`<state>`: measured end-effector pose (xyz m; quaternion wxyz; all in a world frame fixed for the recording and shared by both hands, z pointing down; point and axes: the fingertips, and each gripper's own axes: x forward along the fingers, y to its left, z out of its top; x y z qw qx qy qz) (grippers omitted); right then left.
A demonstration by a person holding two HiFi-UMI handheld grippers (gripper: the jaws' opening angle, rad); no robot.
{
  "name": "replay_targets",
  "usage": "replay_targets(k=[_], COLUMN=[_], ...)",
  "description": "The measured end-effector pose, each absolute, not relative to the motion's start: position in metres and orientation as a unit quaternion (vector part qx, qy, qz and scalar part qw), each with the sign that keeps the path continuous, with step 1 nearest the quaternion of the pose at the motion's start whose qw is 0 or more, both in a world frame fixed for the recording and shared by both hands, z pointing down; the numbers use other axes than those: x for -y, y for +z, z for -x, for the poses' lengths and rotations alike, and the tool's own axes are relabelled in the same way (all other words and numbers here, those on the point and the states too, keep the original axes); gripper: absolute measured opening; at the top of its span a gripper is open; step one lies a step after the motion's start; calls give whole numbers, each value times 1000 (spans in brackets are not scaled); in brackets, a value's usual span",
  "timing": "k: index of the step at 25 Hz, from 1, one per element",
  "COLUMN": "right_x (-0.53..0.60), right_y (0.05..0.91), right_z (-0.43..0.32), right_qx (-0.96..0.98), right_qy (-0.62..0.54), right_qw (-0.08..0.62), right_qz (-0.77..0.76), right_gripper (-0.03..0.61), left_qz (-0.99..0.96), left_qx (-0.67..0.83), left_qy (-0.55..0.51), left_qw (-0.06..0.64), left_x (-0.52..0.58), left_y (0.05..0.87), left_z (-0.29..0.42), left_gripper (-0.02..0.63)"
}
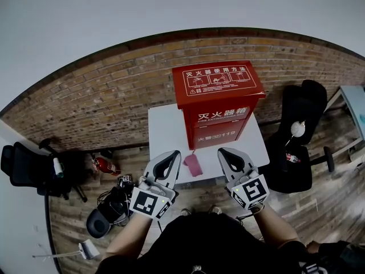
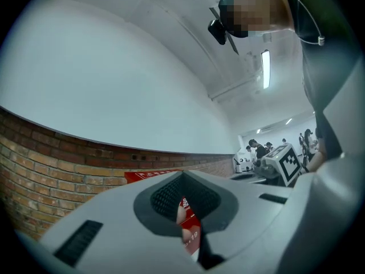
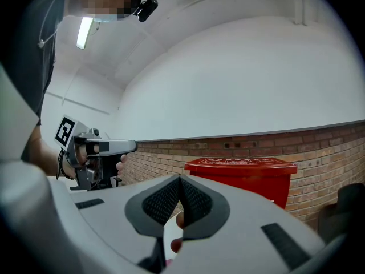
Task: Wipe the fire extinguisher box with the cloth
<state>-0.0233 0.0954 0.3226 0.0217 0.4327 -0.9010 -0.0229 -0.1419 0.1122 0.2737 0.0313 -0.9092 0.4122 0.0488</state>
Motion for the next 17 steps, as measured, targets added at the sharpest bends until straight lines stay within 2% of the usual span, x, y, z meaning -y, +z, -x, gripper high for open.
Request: replay_targets(k=[17], right_x=[-103], right_y=[326], right_z=[25], right_qx=[896], right_qy=[-29], right_qw=[28], right_qz=[-441], right_gripper=[20], left_qz=[906], left_qx=[-420], left_qy=[45], left_qw=[15], left_x=[-109], left_y=[287], left_z=[151], left_gripper=[31])
